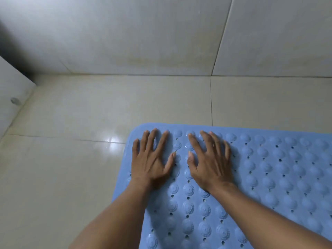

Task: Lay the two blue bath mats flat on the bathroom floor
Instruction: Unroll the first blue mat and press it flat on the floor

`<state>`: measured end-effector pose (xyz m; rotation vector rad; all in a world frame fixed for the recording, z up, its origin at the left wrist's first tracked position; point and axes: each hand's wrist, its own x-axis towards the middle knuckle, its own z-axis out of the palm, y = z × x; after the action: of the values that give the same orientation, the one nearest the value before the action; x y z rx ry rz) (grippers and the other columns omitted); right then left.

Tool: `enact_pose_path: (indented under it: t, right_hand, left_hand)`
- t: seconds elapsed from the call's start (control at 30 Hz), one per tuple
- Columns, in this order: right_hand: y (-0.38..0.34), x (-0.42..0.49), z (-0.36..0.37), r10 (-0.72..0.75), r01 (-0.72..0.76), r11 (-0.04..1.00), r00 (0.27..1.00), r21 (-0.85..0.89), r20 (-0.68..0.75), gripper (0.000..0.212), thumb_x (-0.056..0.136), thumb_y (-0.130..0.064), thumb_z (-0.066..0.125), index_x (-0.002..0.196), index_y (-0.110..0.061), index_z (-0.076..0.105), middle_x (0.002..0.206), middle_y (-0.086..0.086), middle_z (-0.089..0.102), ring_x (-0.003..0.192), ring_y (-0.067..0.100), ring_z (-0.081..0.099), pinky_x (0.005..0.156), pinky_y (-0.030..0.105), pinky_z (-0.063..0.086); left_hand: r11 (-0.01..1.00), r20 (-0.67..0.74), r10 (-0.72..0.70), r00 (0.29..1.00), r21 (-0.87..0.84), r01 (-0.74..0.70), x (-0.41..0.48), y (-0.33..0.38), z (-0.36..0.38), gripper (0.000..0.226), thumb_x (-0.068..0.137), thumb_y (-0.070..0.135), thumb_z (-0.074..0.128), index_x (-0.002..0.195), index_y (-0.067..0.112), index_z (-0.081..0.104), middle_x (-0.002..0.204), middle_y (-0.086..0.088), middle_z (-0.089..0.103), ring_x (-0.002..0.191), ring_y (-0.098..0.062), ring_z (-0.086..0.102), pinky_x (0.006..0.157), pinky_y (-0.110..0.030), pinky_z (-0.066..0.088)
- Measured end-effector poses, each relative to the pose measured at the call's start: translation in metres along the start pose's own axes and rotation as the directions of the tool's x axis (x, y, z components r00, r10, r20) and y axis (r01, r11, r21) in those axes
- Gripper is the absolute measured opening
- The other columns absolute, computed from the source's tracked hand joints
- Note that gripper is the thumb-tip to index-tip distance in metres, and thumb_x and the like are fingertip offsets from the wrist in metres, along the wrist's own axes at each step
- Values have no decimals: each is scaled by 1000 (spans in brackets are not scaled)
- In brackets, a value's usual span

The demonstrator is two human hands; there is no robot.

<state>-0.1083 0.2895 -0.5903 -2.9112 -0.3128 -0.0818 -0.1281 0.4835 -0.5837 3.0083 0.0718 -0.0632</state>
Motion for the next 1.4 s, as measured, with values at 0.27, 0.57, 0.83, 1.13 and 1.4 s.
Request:
enact_pose_path:
  t: [0.27,0.57,0.83,1.13,1.4]
  right_hand:
    - [-2,3,6,40,-39,999,996,-20,79,60,89,-46,44,147,-33,48,151,9,41,144,34,33,116,60,20]
    - [-10,18,2,93,-108,992,978,71,187,62,89,-47,40,150,-40,38,156,3,35,151,26,15,120,56,6]
    - [9,1,-17,-60,9,993,901,118,429,65,101,-51,32,160,-38,7,169,-7,-10,154,15,-16,124,50,-9]
    - [154,-196,-48,-4,-3,1000,975,29,222,62,95,-52,42,154,-32,38,165,-4,28,152,23,27,117,53,22]
    - [262,-220,-90,218,-207,975,963,-81,157,64,97,-57,33,153,-28,40,161,1,37,152,26,26,117,56,28]
  left_hand:
    - [997,12,-46,999,-57,47,-2,-1,14,72,93,69,33,159,42,22,165,-4,24,155,-32,11,124,-47,10]
    - [988,58,-95,994,-115,101,9,-4,8,78,87,72,30,158,43,17,168,-1,17,157,-25,0,124,-42,-3]
    - [981,300,-125,946,-103,163,-1,0,-9,75,98,66,26,161,39,-4,170,1,-14,156,-27,-14,125,-49,-2]
    - [989,197,-42,979,-129,68,-139,146,31,85,88,77,8,160,36,-7,168,-7,-19,153,-28,-26,120,-58,-15]
    - [948,131,313,940,-108,-301,-143,289,41,71,96,64,32,159,31,31,168,-8,22,155,-35,15,120,-56,6]
